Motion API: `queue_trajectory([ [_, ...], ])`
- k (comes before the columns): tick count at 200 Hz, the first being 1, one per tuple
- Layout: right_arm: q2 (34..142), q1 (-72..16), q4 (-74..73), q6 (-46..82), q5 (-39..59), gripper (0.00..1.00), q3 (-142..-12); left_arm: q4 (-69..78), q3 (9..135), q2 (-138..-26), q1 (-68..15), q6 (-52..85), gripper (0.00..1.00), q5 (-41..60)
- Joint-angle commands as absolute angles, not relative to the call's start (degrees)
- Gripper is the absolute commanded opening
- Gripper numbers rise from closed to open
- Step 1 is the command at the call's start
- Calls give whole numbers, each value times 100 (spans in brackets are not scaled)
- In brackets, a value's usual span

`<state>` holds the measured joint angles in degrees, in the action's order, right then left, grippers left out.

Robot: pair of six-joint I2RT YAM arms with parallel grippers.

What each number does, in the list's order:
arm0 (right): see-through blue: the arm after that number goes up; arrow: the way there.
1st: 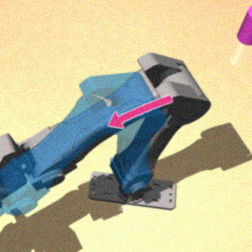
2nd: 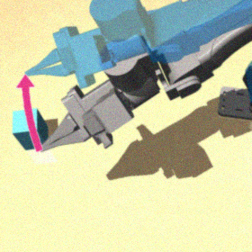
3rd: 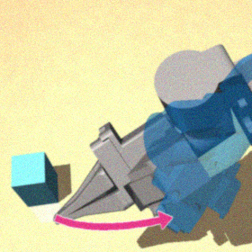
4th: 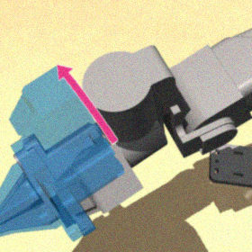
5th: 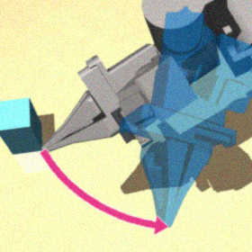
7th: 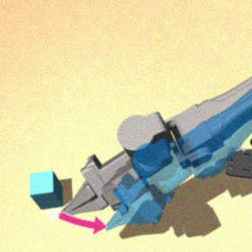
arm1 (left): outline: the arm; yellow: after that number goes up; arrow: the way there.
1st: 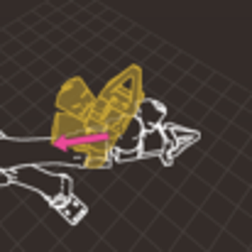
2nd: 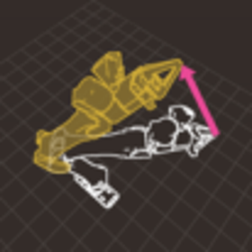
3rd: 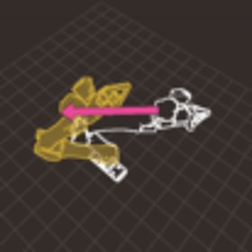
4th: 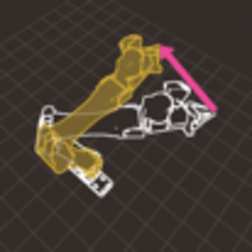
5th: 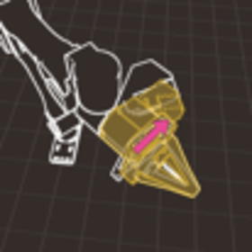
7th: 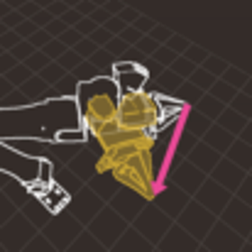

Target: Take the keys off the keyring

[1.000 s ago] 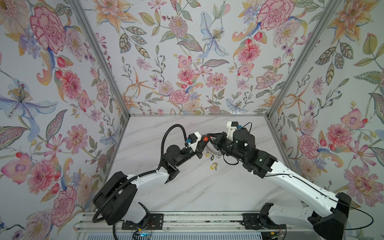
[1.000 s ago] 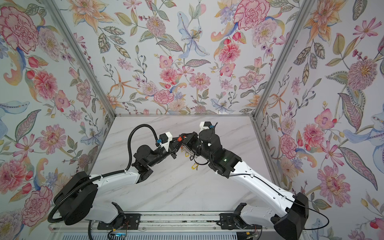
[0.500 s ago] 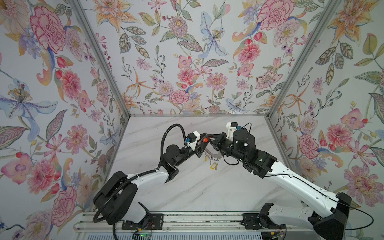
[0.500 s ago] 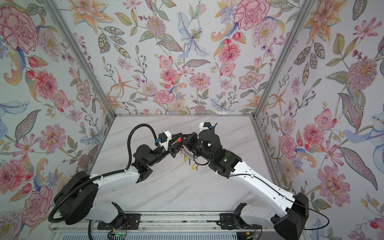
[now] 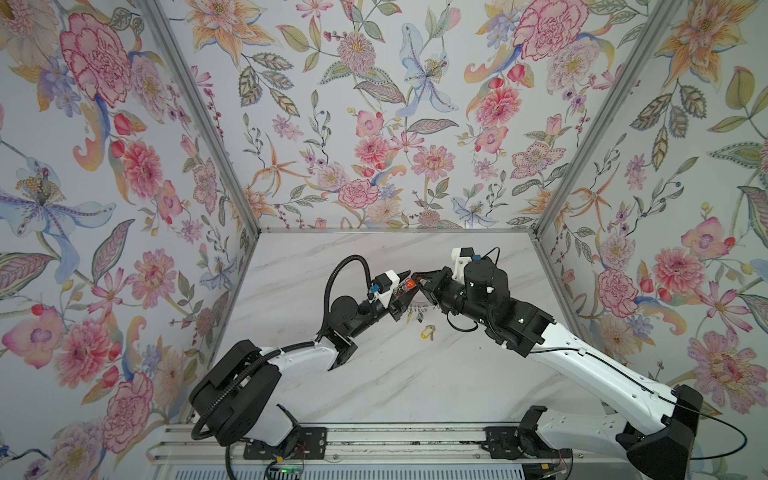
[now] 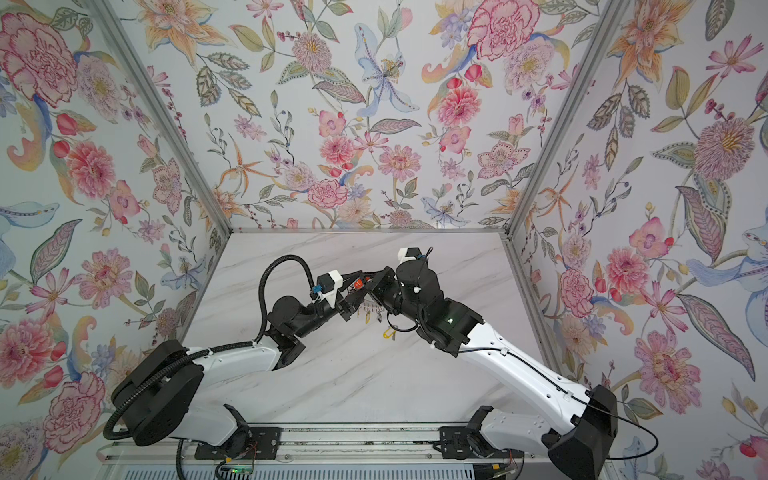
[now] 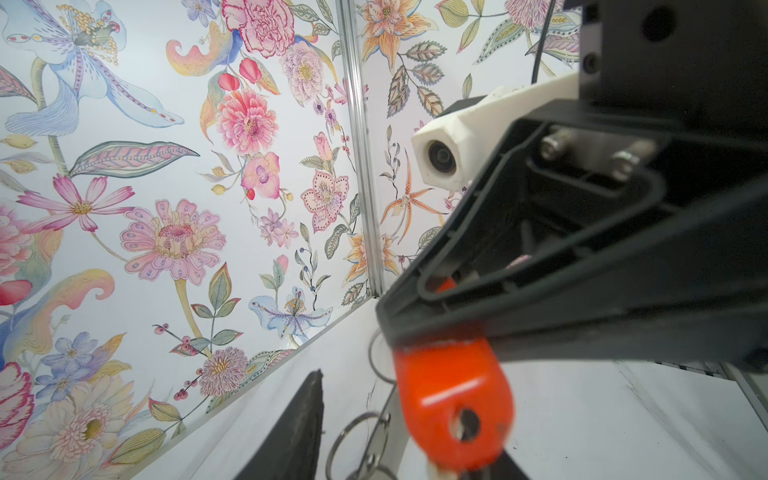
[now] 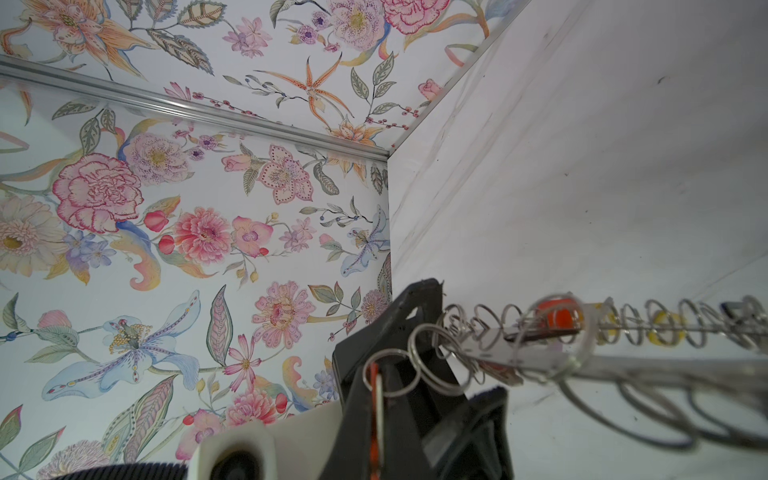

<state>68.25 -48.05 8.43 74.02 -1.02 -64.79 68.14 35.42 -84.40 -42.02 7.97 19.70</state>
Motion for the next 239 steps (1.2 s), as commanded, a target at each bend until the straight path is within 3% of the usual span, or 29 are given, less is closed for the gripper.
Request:
queue_trajectory([
  [1,6759,-4864,697,7460,-263,0,-6527,7233,3404,-8447,-4237,660,47,1815],
  [92,6779,-4957,803,7469,-474,0,-6572,6878,3266,-8058,-4227,210,48,1276],
  [165,6727,-4965,765,7574,-684,0,-6486,6522,2784,-7356,-4244,486,49,1602],
  [239,6758,-5115,616,7672,-897,0,-6429,6837,2484,-7435,-4928,1093,39,1661],
])
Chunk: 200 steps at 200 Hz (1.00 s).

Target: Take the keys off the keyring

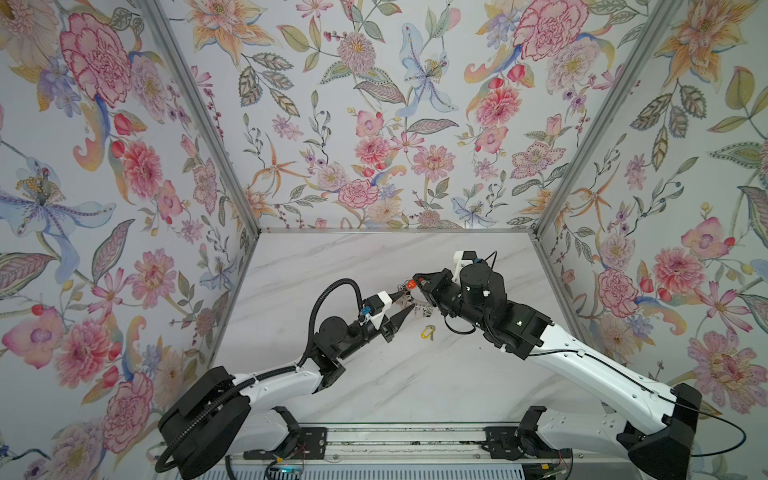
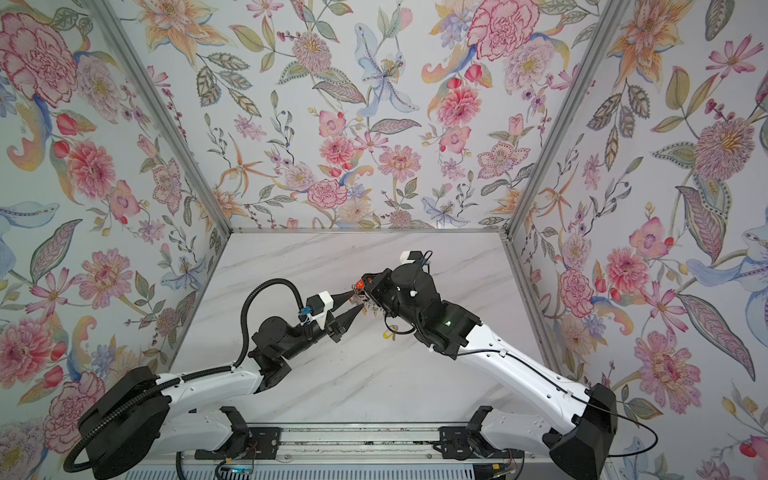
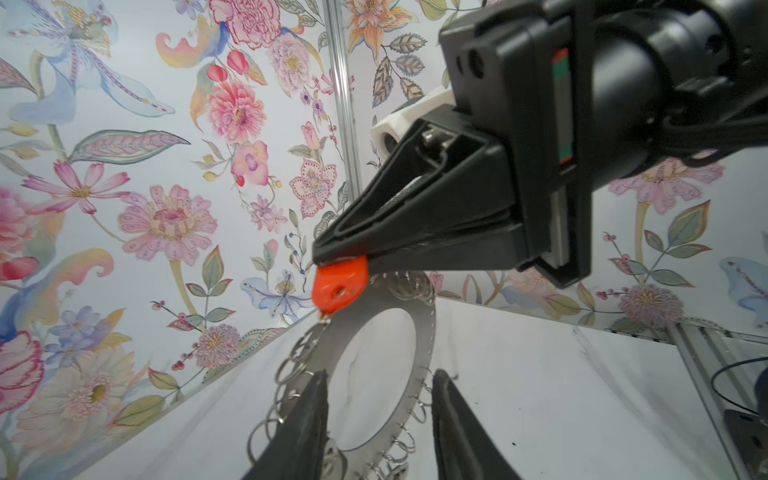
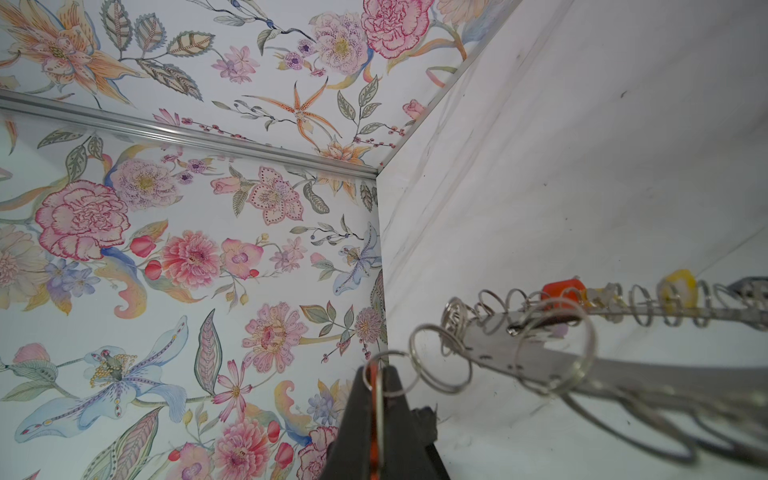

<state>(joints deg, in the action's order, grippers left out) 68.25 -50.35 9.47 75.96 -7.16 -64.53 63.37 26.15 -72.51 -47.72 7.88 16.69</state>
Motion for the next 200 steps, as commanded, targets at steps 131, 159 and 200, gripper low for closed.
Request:
queue_trajectory([
  [131,6825,-5238,468,7787,-926,0,-6398,7787,3312,-8576,-4878,1218,39,989],
  [159,6810,-5225,413,7848,-875,0,-6363,7833,3379,-8611,-4845,1188,39,932],
  [200,6828,-5229,352,7919,-842,0,-6335,8018,3425,-8635,-4778,1212,39,973],
])
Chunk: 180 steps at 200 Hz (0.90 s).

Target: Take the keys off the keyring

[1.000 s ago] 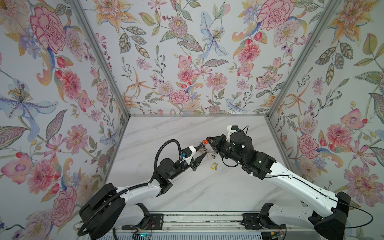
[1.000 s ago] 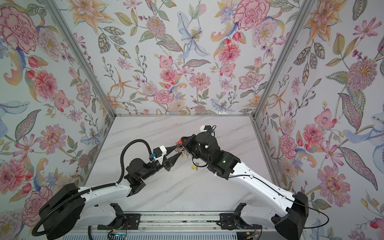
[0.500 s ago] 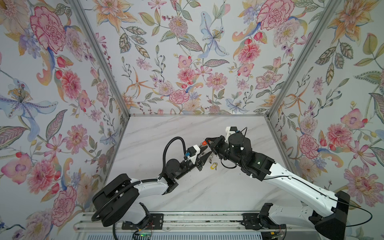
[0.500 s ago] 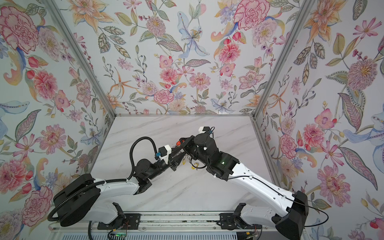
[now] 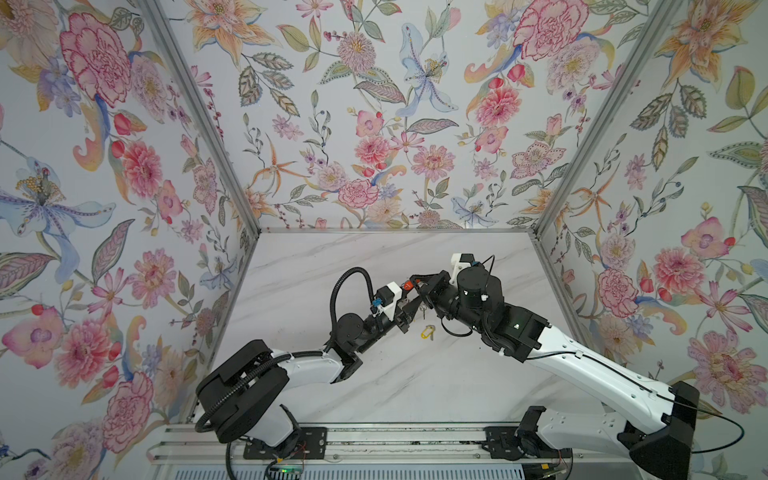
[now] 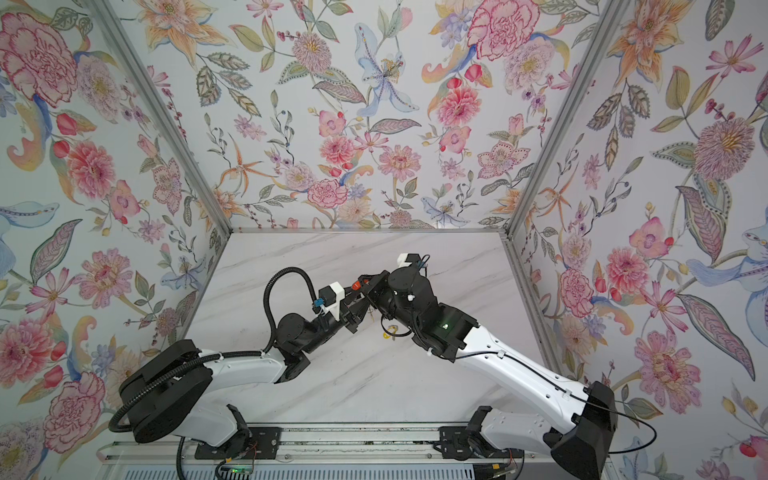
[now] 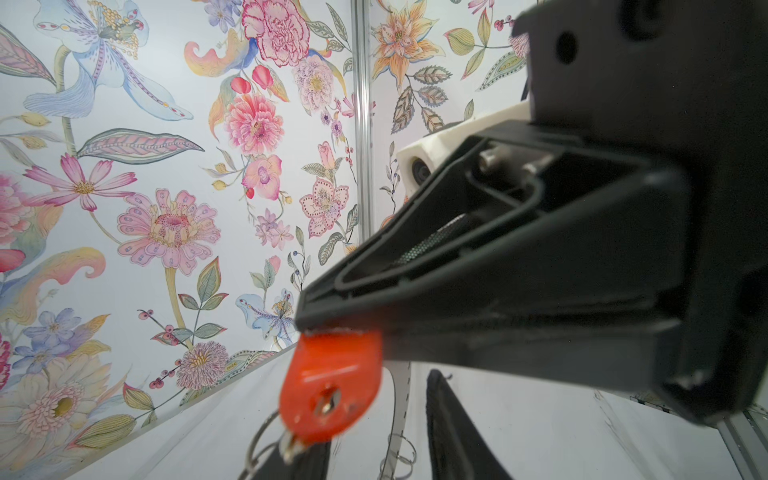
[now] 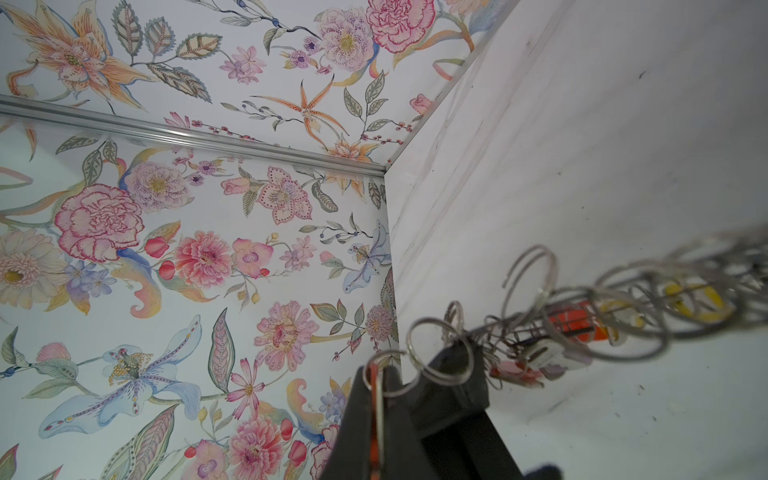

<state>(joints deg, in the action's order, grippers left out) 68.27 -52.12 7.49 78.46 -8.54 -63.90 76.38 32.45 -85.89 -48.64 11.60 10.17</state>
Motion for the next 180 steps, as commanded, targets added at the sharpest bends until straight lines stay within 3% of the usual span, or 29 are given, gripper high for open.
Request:
queue_trajectory([
  [1,6833,-5229,352,7919,-839,0,-6336,8021,3431,-8637,-4775,1212,39,974],
  [136,6866,-5311,342,8018,-884,0,-6358,7714,3675,-8818,-4715,911,35,751],
  [180,6817,-5300,377,7986,-932,0,-6355,7476,3685,-8679,-4733,765,24,532],
])
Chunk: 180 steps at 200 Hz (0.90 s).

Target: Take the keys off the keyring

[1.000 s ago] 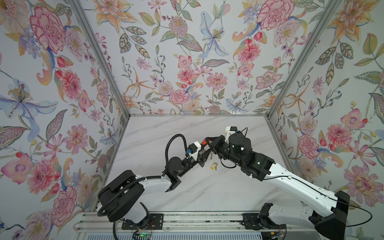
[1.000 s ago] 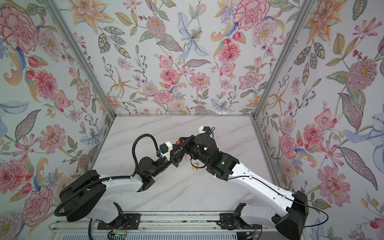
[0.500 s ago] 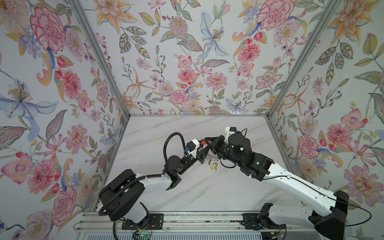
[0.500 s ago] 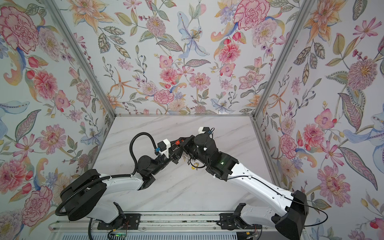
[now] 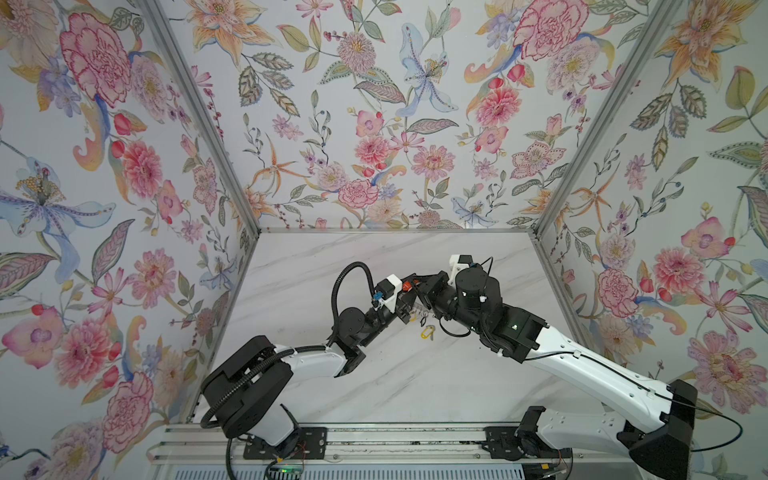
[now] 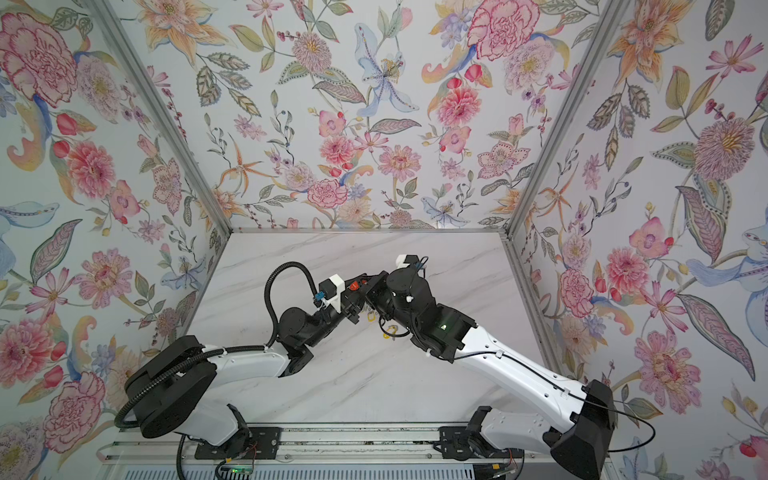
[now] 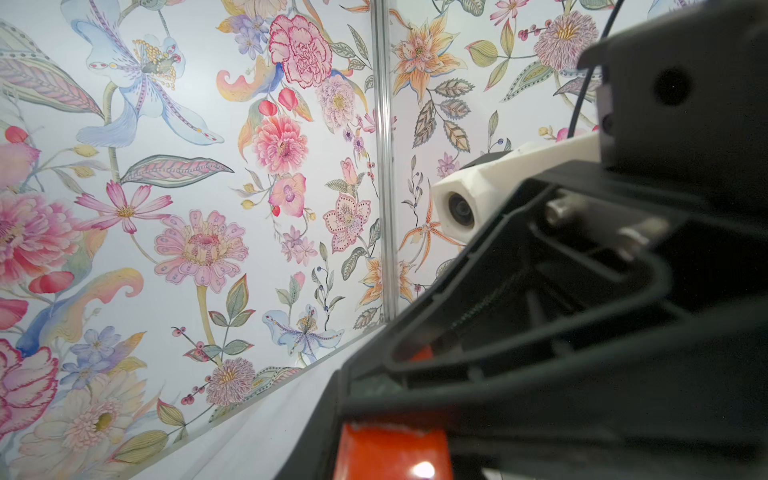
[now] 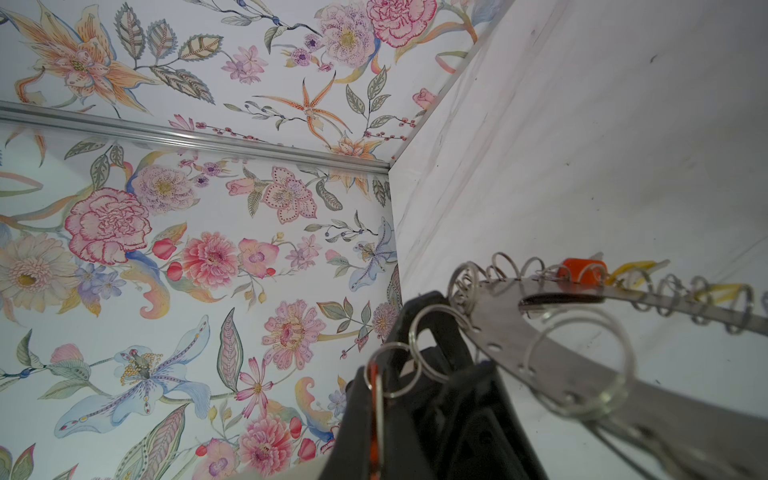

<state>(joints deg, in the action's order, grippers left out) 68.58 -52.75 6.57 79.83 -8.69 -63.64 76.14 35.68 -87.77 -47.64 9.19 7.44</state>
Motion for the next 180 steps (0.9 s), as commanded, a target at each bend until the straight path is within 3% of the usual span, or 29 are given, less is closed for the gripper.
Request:
queue_trajectory([
  [1,6814,-5300,373,7988,-932,0,-6350,7478,3684,-8677,-4739,765,24,534],
  [81,6777,-5249,352,7943,-976,0,-6390,7348,3626,-8578,-4715,624,0,678],
  [180,6637,-5037,-419,8395,-994,0,-6039,6951,3611,-8493,-4728,224,0,888],
])
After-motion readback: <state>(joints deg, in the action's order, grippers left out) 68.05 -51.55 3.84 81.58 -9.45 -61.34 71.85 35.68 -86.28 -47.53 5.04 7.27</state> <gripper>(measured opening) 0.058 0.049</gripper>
